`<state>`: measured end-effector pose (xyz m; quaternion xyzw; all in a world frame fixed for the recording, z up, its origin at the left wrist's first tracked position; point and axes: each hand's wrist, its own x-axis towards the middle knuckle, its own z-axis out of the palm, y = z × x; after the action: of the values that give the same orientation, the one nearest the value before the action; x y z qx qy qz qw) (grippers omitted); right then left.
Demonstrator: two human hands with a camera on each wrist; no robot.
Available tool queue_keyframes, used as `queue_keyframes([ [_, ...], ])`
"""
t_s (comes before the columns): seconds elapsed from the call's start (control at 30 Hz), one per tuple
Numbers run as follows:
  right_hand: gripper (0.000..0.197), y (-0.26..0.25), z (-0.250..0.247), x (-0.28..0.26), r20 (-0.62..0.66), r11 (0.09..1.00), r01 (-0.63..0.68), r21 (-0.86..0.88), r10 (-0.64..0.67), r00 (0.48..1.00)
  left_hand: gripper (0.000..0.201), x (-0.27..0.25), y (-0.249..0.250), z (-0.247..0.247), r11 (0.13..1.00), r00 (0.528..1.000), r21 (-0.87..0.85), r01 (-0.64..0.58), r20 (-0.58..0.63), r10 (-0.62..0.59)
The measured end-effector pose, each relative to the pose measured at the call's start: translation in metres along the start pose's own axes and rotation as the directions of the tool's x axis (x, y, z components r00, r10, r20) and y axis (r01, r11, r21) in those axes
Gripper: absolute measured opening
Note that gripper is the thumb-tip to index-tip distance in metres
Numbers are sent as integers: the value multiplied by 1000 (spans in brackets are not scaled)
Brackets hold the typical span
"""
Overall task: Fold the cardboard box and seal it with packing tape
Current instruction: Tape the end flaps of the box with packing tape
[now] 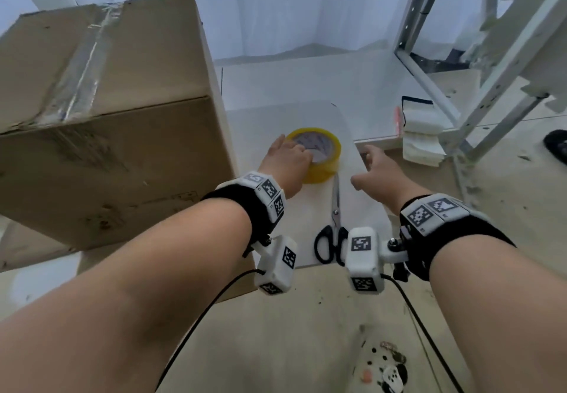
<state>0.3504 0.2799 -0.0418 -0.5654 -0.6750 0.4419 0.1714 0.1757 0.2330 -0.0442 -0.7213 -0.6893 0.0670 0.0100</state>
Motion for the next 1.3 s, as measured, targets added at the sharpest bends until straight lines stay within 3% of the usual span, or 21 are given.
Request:
queue_keyframes([
  [0.1,68,-11,-4,-3,-28,997,42,72,-40,999,35,-18,-2,-4,994,996,-87,-67,-66,61],
  [0.2,52,-33,-6,-14,-101,976,101,191,-83,991,29,-37,-3,-19,959,995,-275,-73,-84,52],
  [0.3,67,-54,-8,-28,-71,974,132,185,-121,990,25,-58,-4,-48,882,999,-469,-53,-33,42],
  [0.43,64,-82,-16,-57,-73,968,195,157,-185,980,30,-94,-1,-88,803,998,-594,-53,-44,33],
  [0.7,41,-141,-9,-116,-23,931,335,145,-335,942,34,-166,-27,-140,753,994,-656,53,-42,-106],
  [0.93,16,-173,30,-154,169,877,481,9,-476,863,36,-237,-71,-149,716,984,-688,114,-22,-178],
  [1.07,13,-193,57,-160,153,842,532,-86,-517,843,35,-256,-93,-145,664,981,-733,149,26,-192],
  [1.17,11,-202,82,-160,109,796,576,-184,-566,817,33,-264,-107,-137,568,969,-801,191,62,-238],
  [1.3,19,-206,111,-155,141,806,567,-169,-549,824,35,-273,-118,-124,489,949,-839,237,92,-301],
])
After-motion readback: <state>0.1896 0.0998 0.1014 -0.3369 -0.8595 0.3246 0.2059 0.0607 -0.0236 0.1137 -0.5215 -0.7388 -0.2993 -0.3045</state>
